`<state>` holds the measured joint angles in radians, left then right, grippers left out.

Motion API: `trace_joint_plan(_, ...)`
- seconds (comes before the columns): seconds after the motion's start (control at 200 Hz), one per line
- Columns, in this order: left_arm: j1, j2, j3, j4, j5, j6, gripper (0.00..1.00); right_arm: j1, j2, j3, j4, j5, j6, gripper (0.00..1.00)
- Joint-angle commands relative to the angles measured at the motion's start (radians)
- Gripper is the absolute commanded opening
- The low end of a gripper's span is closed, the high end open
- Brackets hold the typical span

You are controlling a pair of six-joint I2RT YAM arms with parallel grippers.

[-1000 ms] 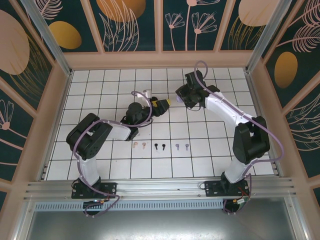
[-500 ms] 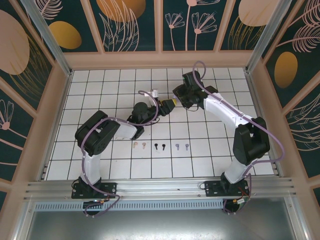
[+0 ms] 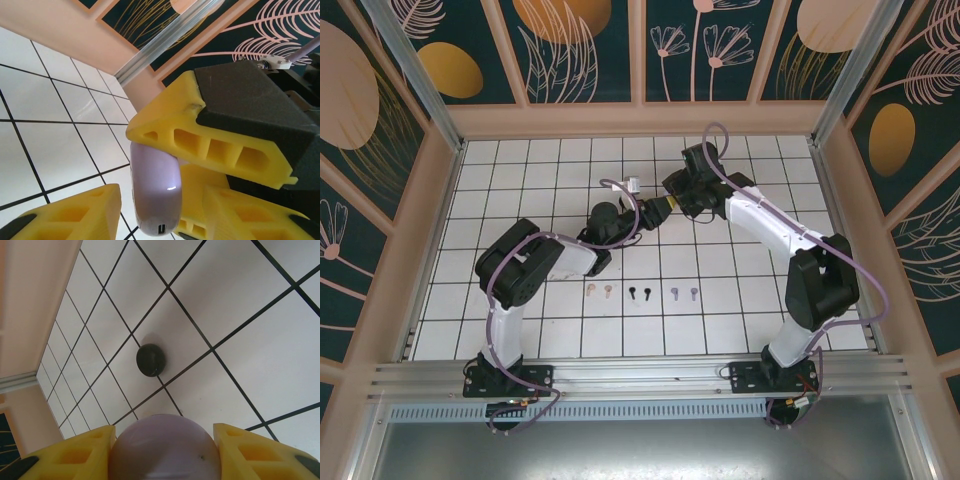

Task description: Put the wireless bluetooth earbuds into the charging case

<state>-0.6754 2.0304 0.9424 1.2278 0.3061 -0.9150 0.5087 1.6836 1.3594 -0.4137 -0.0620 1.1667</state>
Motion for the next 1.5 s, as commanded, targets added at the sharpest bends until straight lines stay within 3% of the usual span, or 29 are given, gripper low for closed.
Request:
trace_joint_plan(0.0,-0.004,0.023,0.024,0.029,0.011,0.0,0.44,0.008,-0.033,0.006,0.019,-0.007,0.015,0.4)
trace_joint_plan(0.24,-0.004,0.03,0.054,0.027,0.01,0.008,0.34,0.011,-0.04,0.001,0.021,-0.007,0.014,0.4)
trace_joint_plan(0.445,-0.004,0.035,0.06,0.039,0.007,0.007,0.33,0.014,-0.046,-0.007,0.026,-0.008,0.016,0.4)
trace_joint_plan(0.731,-0.004,0.039,0.066,0.039,0.007,0.007,0.17,0.016,-0.054,-0.01,0.034,-0.006,0.017,0.4)
trace_joint_plan(0.781,-0.004,0.039,0.065,0.042,0.01,0.005,0.12,0.014,-0.055,-0.008,0.038,-0.006,0.016,0.44)
trace_joint_plan(0.916,-0.004,0.031,0.059,0.037,0.019,0.0,0.0,-0.006,-0.073,0.003,0.05,0.005,0.01,0.73)
trace_joint_plan(1.091,-0.003,-0.035,0.013,-0.026,0.033,0.025,0.0,-0.064,-0.207,-0.092,0.13,0.073,-0.023,0.76)
trace_joint_plan(1.221,0.002,-0.116,-0.02,-0.12,0.074,0.086,0.0,-0.132,-0.335,-0.254,0.269,0.054,-0.115,0.79)
trace_joint_plan(1.381,0.024,-0.2,-0.02,-0.275,0.193,0.181,0.0,-0.158,-0.449,-0.38,0.355,0.059,-0.372,0.82)
trace_joint_plan(1.491,0.04,-0.221,0.006,-0.376,0.307,0.25,0.0,-0.16,-0.552,-0.515,0.47,-0.026,-0.554,0.82)
